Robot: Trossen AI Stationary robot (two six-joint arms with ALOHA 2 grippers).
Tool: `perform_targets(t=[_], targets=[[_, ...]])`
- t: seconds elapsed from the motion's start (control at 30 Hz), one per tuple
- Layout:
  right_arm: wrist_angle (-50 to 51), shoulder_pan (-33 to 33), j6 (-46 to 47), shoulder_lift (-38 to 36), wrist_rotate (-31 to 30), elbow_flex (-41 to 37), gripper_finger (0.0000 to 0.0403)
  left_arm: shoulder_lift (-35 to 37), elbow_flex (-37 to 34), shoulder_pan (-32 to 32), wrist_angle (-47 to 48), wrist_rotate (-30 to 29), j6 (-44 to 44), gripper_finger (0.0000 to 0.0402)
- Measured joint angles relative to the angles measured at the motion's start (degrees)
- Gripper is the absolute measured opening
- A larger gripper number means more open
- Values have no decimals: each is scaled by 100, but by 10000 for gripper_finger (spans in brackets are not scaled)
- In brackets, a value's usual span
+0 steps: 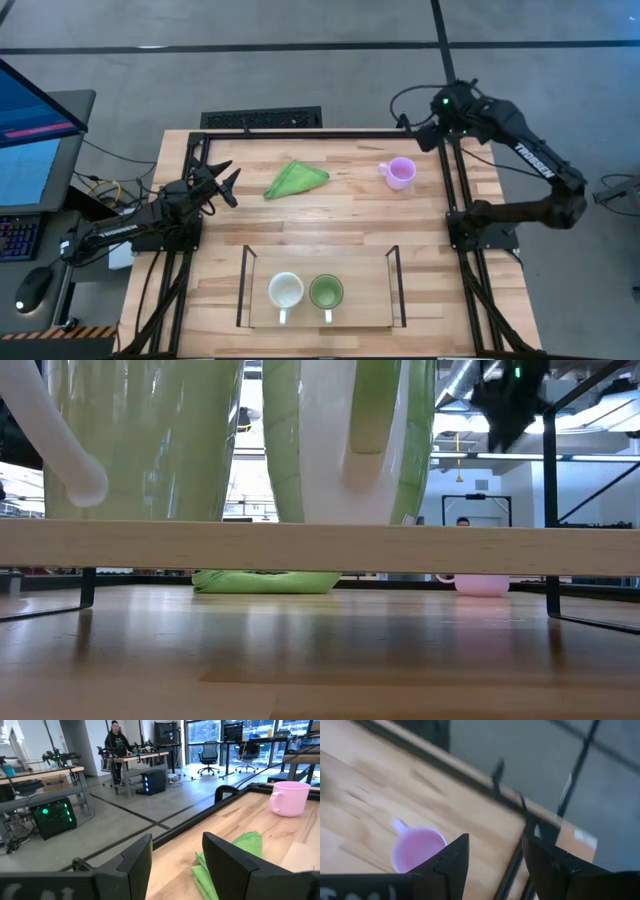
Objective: Stack small to large cups/mugs on shelf
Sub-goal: Put the pink mug on the shelf
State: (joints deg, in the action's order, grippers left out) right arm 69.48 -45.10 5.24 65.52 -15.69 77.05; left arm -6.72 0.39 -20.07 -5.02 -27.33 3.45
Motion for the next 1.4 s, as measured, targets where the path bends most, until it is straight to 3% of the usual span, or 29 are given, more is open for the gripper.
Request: perform_targets(t=[0.27, 0.4, 0.5, 0.7, 0.97, 1.4], targets=[[-804, -367, 769, -18, 301, -1618, 205, 0, 1, -1, 0, -2, 32, 167], [-1344, -226, 842, -18, 829, -1999, 205, 0, 0, -1, 0, -2, 56, 167], [-1304, -55, 834, 64, 1215, -2056, 205, 0, 1, -1, 0, -4, 56, 167], [-1261, 180, 1345, 120, 1227, -2058, 205, 0, 1, -1, -2, -4, 54, 167], [-748, 381, 2066, 122, 632, -2058, 205, 0, 1, -1, -2, -4, 52, 167], [-809, 426, 2503, 248, 497, -2115, 205, 0, 1, -1, -1, -4, 50, 167]])
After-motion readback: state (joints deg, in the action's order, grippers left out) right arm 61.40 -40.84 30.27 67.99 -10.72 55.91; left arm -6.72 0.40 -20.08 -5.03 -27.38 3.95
